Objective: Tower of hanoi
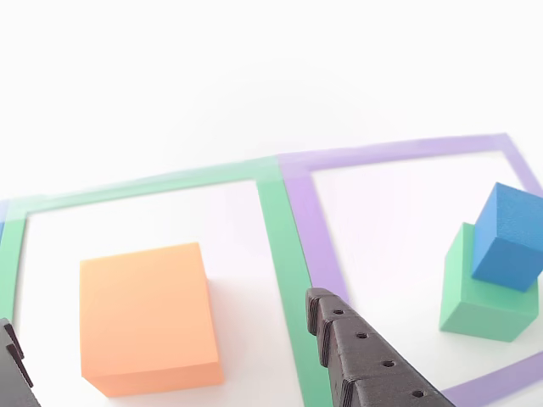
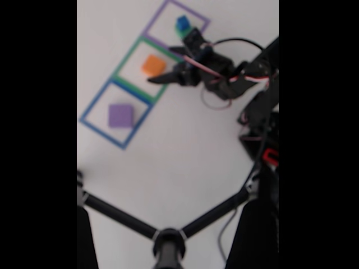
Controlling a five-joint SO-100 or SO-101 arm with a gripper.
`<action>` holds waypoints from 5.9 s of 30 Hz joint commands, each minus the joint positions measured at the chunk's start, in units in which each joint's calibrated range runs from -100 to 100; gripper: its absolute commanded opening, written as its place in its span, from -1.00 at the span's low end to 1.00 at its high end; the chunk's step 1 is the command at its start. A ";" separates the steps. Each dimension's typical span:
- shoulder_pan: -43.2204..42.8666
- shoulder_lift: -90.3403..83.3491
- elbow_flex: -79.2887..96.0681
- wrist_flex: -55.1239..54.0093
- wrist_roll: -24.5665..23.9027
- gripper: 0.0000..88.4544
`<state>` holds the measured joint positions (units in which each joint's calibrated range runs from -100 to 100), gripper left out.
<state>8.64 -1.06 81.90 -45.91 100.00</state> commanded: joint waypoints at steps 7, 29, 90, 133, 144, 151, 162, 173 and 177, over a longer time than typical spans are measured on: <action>-2.12 4.49 -3.26 -4.30 0.00 -0.13; -2.98 12.32 -7.26 -7.86 0.00 -0.23; -9.60 -28.21 -10.35 37.49 0.00 -0.77; -29.54 -44.77 -62.08 115.38 0.00 -0.81; -28.58 -40.97 -33.62 79.75 0.00 -0.81; -28.96 -29.51 -23.99 55.06 0.00 -0.81; -30.21 -15.30 -19.81 33.19 0.00 -0.81; -31.36 -8.75 -17.62 22.99 0.00 -0.81; -31.17 -7.14 -18.08 21.45 0.00 -0.81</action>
<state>-22.23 -8.40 64.58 -21.91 99.41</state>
